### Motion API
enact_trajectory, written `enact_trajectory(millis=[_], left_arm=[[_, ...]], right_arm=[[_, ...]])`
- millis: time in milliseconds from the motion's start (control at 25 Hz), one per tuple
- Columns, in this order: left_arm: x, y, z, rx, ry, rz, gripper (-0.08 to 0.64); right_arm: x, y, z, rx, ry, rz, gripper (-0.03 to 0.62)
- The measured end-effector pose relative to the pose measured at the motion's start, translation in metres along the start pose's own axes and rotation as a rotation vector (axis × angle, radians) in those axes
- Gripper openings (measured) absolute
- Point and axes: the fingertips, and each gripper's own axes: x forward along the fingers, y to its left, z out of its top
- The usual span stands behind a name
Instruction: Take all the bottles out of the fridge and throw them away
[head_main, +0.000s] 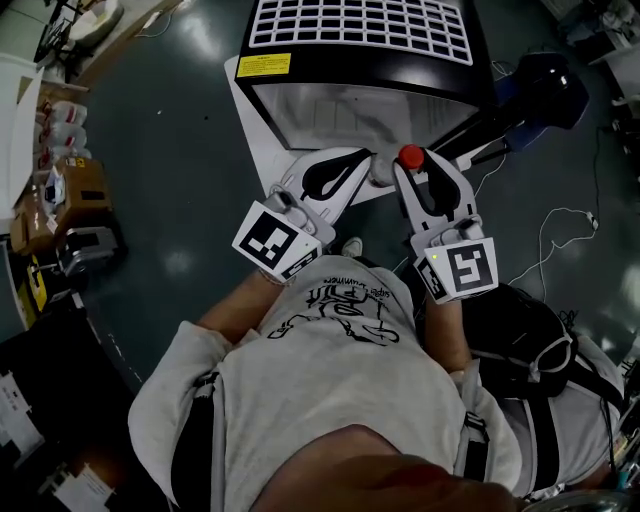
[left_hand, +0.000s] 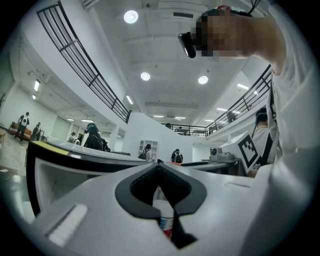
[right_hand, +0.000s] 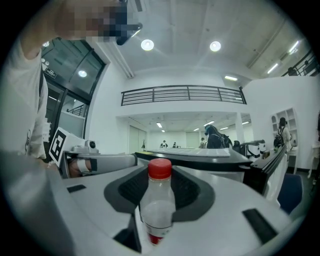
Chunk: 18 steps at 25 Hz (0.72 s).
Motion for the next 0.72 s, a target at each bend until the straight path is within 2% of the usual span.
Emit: enact_trajectory(millis=[440, 720], left_arm=[[-0.012, -0.011, 0.003, 0.001, -0.022, 0.066, 0.008], [-0.027, -0.001, 0.009, 0.012, -0.033, 0.103, 0.008]], right_arm=[[-0.005, 0.013, 0.007, -0.044, 0.003, 0.085, 0.143], [0.003, 0.027, 0.012, -0.061, -0.003, 0.128, 0.143]])
